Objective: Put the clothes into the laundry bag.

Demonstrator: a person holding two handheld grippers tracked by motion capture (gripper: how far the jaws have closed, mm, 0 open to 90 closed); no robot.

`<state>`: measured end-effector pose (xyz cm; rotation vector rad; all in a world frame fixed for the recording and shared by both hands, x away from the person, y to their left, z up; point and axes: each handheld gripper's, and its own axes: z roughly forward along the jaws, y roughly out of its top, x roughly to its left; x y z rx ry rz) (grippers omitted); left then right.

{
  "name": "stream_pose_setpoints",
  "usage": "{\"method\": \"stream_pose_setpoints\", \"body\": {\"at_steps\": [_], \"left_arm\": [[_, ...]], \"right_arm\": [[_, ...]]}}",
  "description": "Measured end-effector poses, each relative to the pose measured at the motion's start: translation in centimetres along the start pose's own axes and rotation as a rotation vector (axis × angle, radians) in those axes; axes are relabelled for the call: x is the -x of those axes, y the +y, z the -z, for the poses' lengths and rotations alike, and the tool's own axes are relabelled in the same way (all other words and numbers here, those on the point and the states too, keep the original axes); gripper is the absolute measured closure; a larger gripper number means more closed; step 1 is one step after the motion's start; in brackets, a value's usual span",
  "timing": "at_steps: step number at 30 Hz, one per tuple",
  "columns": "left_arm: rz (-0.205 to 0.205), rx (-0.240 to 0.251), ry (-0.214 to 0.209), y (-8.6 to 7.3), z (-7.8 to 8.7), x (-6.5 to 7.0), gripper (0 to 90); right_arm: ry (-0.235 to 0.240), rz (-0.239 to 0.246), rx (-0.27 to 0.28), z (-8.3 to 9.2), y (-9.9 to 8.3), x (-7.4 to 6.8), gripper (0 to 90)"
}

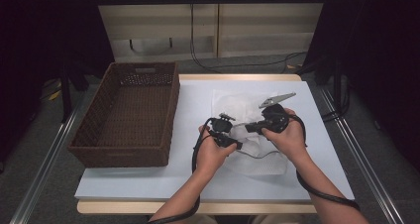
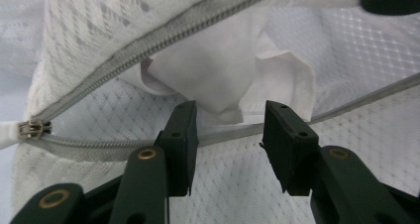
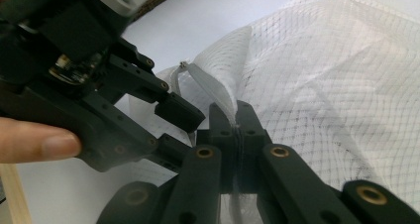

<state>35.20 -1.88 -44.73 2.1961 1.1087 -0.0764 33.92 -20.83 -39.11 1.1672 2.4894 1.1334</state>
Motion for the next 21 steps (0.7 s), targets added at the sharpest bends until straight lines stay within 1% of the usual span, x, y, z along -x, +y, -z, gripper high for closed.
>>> {"method": "stream_pose_setpoints", "body": {"at_steps": [1, 2, 4, 6, 7, 8, 9, 11, 12, 13, 14, 15, 16, 17, 18, 19, 20, 21], "left_arm": [[0.003, 0.007, -0.001, 0.0, -0.2, 0.0, 57.4], [-0.017, -0.008, 0.006, 0.0, -0.3, -0.1, 57.8], [0.006, 0.004, 0.009, 0.0, -0.8, 0.0, 57.9], [0.002, 0.005, 0.019, -0.1, -1.2, -0.1, 59.5], [-0.009, 0.002, 0.022, -0.1, -1.3, -0.1, 60.9], [0.008, 0.009, 0.02, -0.1, -1.5, 0.0, 62.0], [-0.004, 0.005, 0.03, 0.0, -1.5, -0.1, 63.6], [0.004, 0.008, 0.026, 0.0, -1.8, -0.1, 68.3], [0.015, 0.006, 0.022, 0.0, -1.9, -0.1, 69.7], [0.012, -0.002, 0.02, 0.1, -1.9, -0.1, 74.2], [0.038, 0.019, 0.013, 0.1, -2.0, 0.1, 76.8], [0.035, 0.022, 0.013, 0.1, -2.0, 0.1, 79.1], [0.024, 0.013, 0.006, 0.2, -2.0, 0.1, 81.7], [0.036, 0.027, -0.002, 0.2, -2.0, 0.2, 86.5], [0.044, 0.041, 0.003, 0.3, -2.1, 0.4, 87.2], [0.037, 0.033, -0.003, 0.4, -2.1, 0.4, 87.9], [0.044, 0.041, -0.007, 0.5, -2.2, 0.5, 88.2], [0.043, 0.049, -0.008, 0.7, -2.2, 0.5, 88.5]], "right_arm": [[0.005, 0.0, 0.002, 0.0, 0.0, 0.0, 89.5], [0.009, 0.0, 0.0, 0.0, 0.0, 0.0, 89.5], [0.009, 0.0, 0.0, -0.1, 0.0, 0.0, 89.4], [0.008, 0.0, 0.003, -0.1, 0.0, 0.0, 89.5], [0.008, -0.001, 0.003, -0.1, 0.0, 0.0, 89.5], [0.008, 0.0, 0.003, -0.1, 0.0, 0.0, 89.5], [0.008, -0.001, 0.003, -0.1, 0.0, 0.0, 89.4], [0.009, 0.0, 0.003, 0.0, 0.0, 0.0, 89.4], [0.002, 0.0, 0.002, 0.0, 0.0, 0.0, 89.5], [0.002, 0.001, 0.001, 0.0, 0.0, 0.0, 89.5], [0.006, 0.001, 0.001, 0.0, 0.0, 0.0, 89.5], [0.008, 0.0, 0.003, 0.0, 0.0, 0.0, 89.5], [0.007, -0.001, 0.003, 0.0, 0.0, 0.0, 89.5], [0.008, -0.002, 0.004, 0.0, -0.1, 0.0, 89.5], [0.007, -0.003, 0.007, -0.1, -0.1, 0.0, 89.5], [0.007, -0.005, 0.007, -0.1, -0.1, 0.0, 89.5], [0.008, -0.006, 0.006, -0.1, -0.1, -0.1, 89.5], [0.007, -0.004, 0.006, -0.1, -0.1, -0.1, 89.5]]}}
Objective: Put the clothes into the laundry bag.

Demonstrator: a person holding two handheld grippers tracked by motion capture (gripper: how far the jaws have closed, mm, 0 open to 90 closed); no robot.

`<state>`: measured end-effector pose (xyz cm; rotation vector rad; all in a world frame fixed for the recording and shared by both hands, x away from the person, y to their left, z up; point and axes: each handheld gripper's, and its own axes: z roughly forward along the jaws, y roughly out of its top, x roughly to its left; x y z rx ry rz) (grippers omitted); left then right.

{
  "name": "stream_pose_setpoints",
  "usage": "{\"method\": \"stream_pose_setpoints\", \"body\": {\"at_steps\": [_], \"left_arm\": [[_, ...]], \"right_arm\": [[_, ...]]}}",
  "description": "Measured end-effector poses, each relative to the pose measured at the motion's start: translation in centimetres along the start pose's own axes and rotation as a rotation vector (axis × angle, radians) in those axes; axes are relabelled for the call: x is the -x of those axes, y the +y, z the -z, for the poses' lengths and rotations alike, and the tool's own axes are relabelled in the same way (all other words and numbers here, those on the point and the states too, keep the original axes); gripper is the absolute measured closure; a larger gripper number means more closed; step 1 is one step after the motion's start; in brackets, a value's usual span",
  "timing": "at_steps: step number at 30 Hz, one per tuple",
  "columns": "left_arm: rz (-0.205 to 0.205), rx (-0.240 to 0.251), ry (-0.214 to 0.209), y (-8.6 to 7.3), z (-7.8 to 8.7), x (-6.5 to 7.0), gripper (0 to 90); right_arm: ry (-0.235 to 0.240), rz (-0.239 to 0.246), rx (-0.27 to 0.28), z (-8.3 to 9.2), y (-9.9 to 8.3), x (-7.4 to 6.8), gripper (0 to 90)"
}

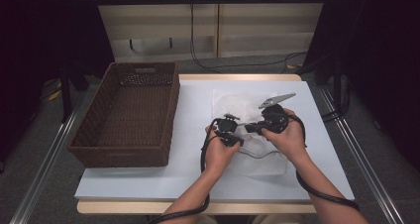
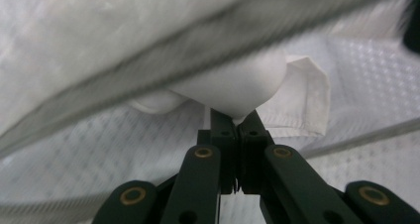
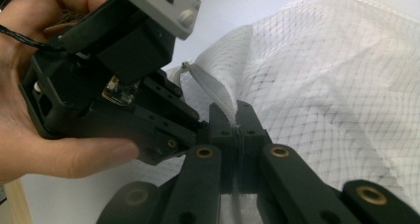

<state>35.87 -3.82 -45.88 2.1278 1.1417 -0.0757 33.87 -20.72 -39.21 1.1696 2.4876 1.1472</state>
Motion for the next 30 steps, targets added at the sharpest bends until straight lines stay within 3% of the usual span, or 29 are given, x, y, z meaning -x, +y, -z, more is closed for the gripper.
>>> {"method": "stream_pose_setpoints", "body": {"at_steps": [8, 15, 22, 27, 30], "left_arm": [[0.02, 0.078, 0.033, 1.2, 0.2, 0.2, 88.9], [0.036, 0.116, 0.071, 1.9, 0.5, -0.5, 88.9], [0.027, 0.122, 0.094, 2.0, 0.3, -1.1, 88.8], [0.032, 0.107, 0.063, 1.7, 0.0, -1.3, 87.1], [0.028, 0.095, 0.05, 1.5, 0.1, -1.1, 80.6]], "right_arm": [[0.002, 0.005, 0.0, 0.1, 0.0, 0.0, 89.5], [-0.003, 0.006, 0.001, 0.2, 0.0, 0.0, 89.5], [-0.005, 0.002, -0.007, -0.1, 0.0, 0.0, 89.5], [-0.005, -0.005, -0.009, -0.3, 0.0, 0.2, 89.5], [-0.006, -0.007, -0.015, -0.3, -0.1, 0.3, 89.5]]}}
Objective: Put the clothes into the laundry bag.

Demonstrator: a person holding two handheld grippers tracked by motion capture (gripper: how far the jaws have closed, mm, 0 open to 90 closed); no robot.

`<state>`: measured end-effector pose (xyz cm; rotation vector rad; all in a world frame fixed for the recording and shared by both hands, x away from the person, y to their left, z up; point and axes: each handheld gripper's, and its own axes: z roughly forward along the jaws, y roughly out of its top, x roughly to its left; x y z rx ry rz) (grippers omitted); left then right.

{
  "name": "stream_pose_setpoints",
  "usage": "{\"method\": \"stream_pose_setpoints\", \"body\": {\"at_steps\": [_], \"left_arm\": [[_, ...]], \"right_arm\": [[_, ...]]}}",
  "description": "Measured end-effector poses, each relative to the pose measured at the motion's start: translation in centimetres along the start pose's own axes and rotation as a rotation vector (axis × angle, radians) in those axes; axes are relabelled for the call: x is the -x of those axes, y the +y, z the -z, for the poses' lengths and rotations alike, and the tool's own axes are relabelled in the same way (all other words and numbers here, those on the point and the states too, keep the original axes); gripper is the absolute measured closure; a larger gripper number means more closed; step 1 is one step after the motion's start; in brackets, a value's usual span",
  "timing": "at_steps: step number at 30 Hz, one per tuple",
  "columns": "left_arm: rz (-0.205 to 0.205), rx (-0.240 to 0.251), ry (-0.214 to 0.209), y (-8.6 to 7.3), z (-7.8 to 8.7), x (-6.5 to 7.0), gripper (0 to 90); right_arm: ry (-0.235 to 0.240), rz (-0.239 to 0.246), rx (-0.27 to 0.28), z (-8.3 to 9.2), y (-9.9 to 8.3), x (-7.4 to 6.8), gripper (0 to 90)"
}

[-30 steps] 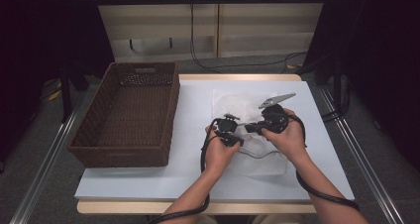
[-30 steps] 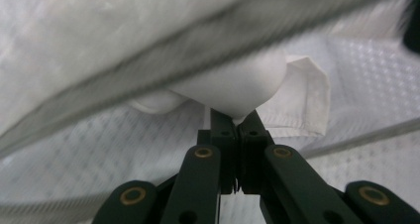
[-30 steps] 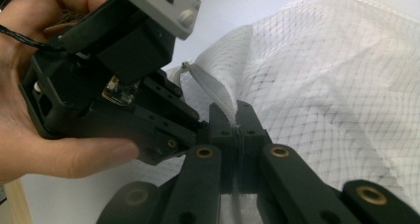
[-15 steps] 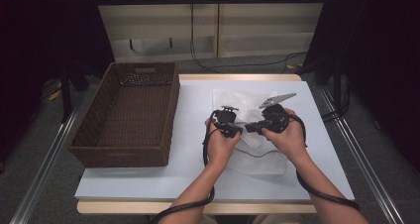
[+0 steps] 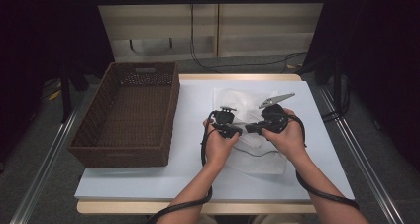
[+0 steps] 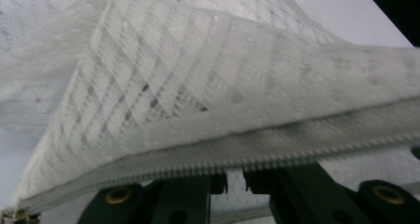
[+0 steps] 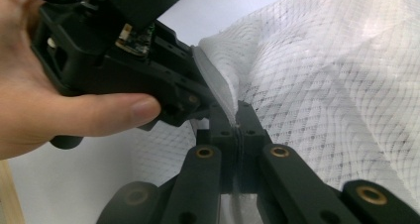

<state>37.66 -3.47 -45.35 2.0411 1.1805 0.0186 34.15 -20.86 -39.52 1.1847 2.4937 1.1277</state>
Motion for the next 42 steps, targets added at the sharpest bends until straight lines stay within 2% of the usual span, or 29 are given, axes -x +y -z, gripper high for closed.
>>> {"method": "stream_pose_setpoints", "body": {"at_steps": [6, 12, 17, 19, 23, 26, 33, 37, 39, 42], "left_arm": [[-0.031, -0.037, -0.023, -0.3, 0.7, 0.5, 68.1], [-0.052, -0.065, -0.014, -0.8, 1.2, 0.4, 63.5], [-0.067, -0.087, -0.011, -1.1, 1.5, -0.1, 65.3], [-0.061, -0.083, -0.01, -1.2, 1.5, -0.2, 65.8], [-0.064, -0.079, 0.014, -1.2, 1.2, -0.3, 71.4], [-0.052, -0.066, -0.002, -1.1, 0.5, -0.4, 75.1], [-0.022, -0.008, 0.008, -0.2, -0.2, -0.4, 85.8], [0.001, 0.027, 0.012, 0.4, -0.2, -0.6, 87.0], [0.011, 0.016, -0.002, 0.3, -0.1, -0.6, 86.5], [0.009, -0.016, -0.017, 0.0, 0.4, -0.5, 80.6]], "right_arm": [[-0.001, 0.0, 0.0, 0.1, -0.1, 0.1, 89.4], [-0.013, -0.002, -0.011, 0.1, -0.2, 0.1, 89.4], [-0.007, -0.004, -0.005, 0.1, -0.3, 0.2, 89.5], [-0.007, -0.001, -0.005, 0.1, -0.2, 0.2, 89.5], [-0.011, 0.006, -0.007, 0.1, -0.1, 0.0, 89.5], [-0.011, 0.005, -0.007, 0.0, -0.1, -0.1, 89.5], [-0.011, 0.002, -0.004, 0.0, -0.1, 0.1, 89.4], [-0.016, 0.002, -0.007, 0.0, -0.1, 0.0, 89.5], [-0.014, 0.002, -0.005, 0.0, -0.1, 0.0, 89.5], [-0.007, 0.003, -0.003, -0.1, -0.2, 0.1, 89.4]]}}
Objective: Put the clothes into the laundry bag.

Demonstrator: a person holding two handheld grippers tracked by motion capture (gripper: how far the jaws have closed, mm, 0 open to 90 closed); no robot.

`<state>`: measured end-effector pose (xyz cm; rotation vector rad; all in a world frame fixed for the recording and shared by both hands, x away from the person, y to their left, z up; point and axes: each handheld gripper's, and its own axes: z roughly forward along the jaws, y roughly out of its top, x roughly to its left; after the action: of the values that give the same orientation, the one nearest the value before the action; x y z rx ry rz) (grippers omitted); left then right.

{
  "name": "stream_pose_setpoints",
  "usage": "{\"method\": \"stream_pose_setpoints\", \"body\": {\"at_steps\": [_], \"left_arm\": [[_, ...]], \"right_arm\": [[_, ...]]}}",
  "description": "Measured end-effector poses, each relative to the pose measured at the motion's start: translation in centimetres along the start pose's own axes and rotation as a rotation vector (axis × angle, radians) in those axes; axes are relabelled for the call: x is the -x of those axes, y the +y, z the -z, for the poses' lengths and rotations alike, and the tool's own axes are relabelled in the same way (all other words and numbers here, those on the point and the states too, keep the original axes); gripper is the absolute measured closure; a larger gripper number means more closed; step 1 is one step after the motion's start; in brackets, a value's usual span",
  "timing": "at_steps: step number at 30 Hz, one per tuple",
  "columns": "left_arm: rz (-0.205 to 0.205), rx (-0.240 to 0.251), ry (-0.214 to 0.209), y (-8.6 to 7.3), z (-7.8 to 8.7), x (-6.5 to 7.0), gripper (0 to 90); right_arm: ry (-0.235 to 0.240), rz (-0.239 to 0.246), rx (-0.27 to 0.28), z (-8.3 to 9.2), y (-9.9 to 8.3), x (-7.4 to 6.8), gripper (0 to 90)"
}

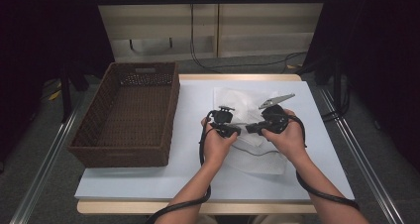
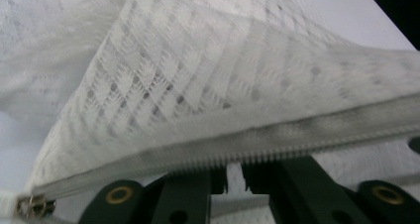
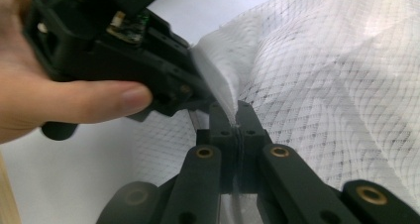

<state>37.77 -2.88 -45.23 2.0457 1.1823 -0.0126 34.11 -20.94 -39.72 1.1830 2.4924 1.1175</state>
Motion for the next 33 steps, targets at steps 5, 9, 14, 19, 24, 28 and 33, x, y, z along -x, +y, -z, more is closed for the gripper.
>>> {"method": "stream_pose_setpoints", "body": {"at_steps": [5, 9, 14, 19, 24, 28, 33], "left_arm": [[-0.028, -0.036, -0.028, -0.6, 1.4, 0.1, 66.4], [-0.055, -0.063, -0.029, -0.9, 2.8, 0.1, 61.2], [-0.061, -0.061, -0.038, -1.0, 4.1, 0.0, 56.2], [-0.074, -0.073, -0.033, -1.1, 4.8, -0.1, 51.9], [-0.077, -0.077, -0.024, -1.1, 5.4, -0.4, 46.2], [-0.083, -0.08, -0.018, -1.2, 6.0, -0.6, 42.5], [-0.077, -0.064, -0.005, -1.1, 6.8, -0.9, 36.9]], "right_arm": [[-0.007, -0.001, -0.006, -0.2, -0.3, 0.0, 89.4], [-0.018, 0.006, -0.02, -0.1, -0.4, 0.1, 89.4], [-0.024, 0.011, -0.027, -0.2, -0.4, 0.0, 89.4], [-0.029, 0.017, -0.026, -0.5, -0.5, -0.1, 89.3], [-0.029, 0.019, -0.034, -0.7, -0.7, -0.1, 89.3], [-0.029, 0.031, -0.038, -1.0, -0.9, -0.1, 89.2], [-0.037, 0.035, -0.054, -1.3, -1.3, -0.2, 89.1]]}}
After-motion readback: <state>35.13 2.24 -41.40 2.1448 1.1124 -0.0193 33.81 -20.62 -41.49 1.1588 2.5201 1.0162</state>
